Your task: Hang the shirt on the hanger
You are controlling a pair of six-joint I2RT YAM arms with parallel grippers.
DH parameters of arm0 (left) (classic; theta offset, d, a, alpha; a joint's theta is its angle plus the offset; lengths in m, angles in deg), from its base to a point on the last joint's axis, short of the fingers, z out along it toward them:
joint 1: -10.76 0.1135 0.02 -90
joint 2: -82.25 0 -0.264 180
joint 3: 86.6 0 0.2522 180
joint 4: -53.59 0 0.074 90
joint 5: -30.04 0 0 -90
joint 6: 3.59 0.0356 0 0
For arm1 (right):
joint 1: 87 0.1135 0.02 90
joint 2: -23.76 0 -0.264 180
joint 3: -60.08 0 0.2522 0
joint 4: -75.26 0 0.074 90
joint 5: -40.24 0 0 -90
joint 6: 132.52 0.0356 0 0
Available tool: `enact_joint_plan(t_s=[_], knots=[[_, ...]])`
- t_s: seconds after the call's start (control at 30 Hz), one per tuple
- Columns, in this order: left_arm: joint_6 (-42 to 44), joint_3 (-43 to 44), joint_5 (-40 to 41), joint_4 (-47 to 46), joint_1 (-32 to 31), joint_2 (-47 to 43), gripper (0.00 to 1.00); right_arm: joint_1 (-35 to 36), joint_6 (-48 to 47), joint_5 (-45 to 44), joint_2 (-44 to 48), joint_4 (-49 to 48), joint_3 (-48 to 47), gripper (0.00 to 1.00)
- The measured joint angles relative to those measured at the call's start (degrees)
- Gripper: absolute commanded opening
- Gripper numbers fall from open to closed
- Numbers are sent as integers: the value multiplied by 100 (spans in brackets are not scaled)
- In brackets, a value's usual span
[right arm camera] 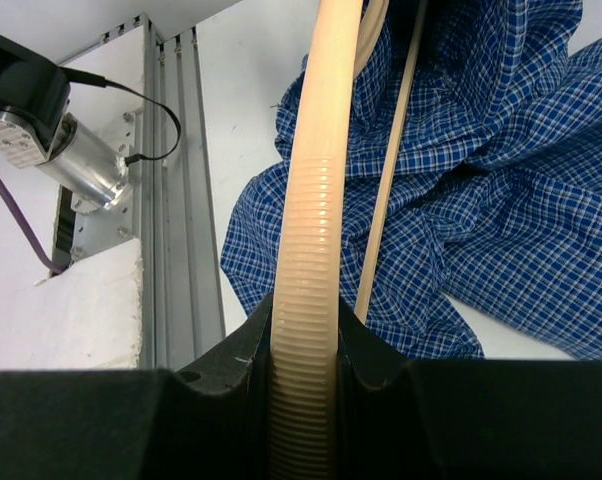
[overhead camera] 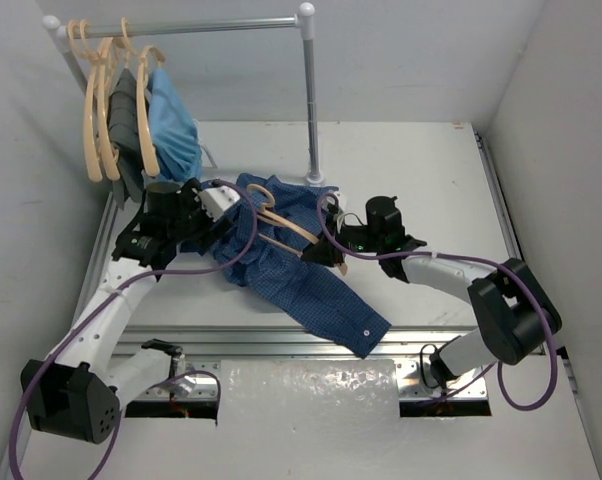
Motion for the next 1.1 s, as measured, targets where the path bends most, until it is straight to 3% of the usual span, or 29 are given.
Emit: enact_joint_plan(t_s=[0.07,0.3,0.37,0.4,0.43,0.63,1.0,1.1], knots=[[-7,-72,197,-125,0,76,65,0,-24,13,20,63,-33,0],[-260,-131,282,-605,0,654,64,0,-37,105,85,149,-81,0],[-387,-179,227,-713,0,732,31,0,-42,109,85,179,-101,0],[-463,-205,214,-763,-2,750,6,0,-44,111,85,205,-114,0],[-514,-221,256,-828,-2,772,0,0,-48,120,85,236,-129,0],[-629,-107,728,-1047,9,826,0,0,-197,260,48,514,-367,0],[-63,859,605,-481,9,435,0,-35,-640,682,26,1272,-833,0],[114,975,468,-337,9,409,9,-37,-695,776,26,1386,-835,0]])
